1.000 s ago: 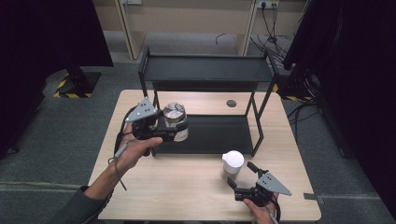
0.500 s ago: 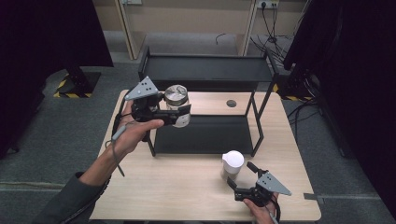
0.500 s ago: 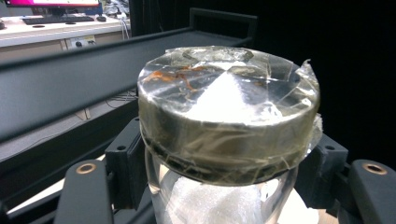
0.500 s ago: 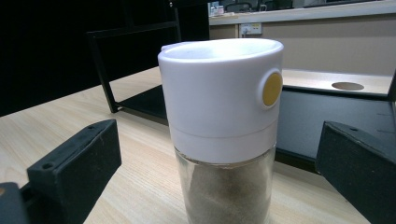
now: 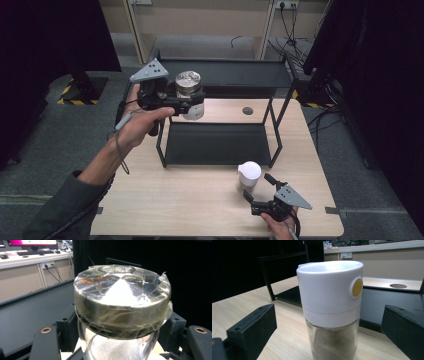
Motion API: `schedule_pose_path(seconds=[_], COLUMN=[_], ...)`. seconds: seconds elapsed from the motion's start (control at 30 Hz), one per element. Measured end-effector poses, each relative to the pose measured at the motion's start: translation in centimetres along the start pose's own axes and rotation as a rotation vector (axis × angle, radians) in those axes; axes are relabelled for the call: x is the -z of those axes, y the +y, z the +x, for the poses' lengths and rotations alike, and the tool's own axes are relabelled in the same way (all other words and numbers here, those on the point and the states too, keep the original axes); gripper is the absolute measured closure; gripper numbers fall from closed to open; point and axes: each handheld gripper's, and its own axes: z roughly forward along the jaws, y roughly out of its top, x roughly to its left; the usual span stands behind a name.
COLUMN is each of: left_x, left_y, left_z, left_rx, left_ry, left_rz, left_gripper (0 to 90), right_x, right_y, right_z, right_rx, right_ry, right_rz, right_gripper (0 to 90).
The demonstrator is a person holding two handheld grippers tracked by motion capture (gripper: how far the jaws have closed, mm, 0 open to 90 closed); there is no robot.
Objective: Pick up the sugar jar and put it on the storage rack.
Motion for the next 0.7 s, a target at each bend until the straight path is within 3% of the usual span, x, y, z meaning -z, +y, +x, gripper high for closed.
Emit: schedule_pose_path(seconds=[0.53, 0.63, 0.7], left_x=[-2.6, -3.3, -3.6], left_y=[3.8, 4.1, 4.2], left_z=[0.2, 0.4, 0.3], left_rx=[0.018, 0.002, 0.023], left_ry=[0.120, 0.135, 0.149], left_rz=[0.008, 0.003, 0.006], left_gripper=[31.1, 31.1, 31.1], right_x=[0.0, 0.0, 0.0], right_y=[0.0, 0.0, 0.0], right_z=[-0.1, -0.1, -0.1], right_rx=[-0.007, -0.007, -0.007], right_ry=[0.002, 0.003, 0.003], right_rz=[-0.002, -0.003, -0.003], right_gripper=[0.6, 0.6, 0.6])
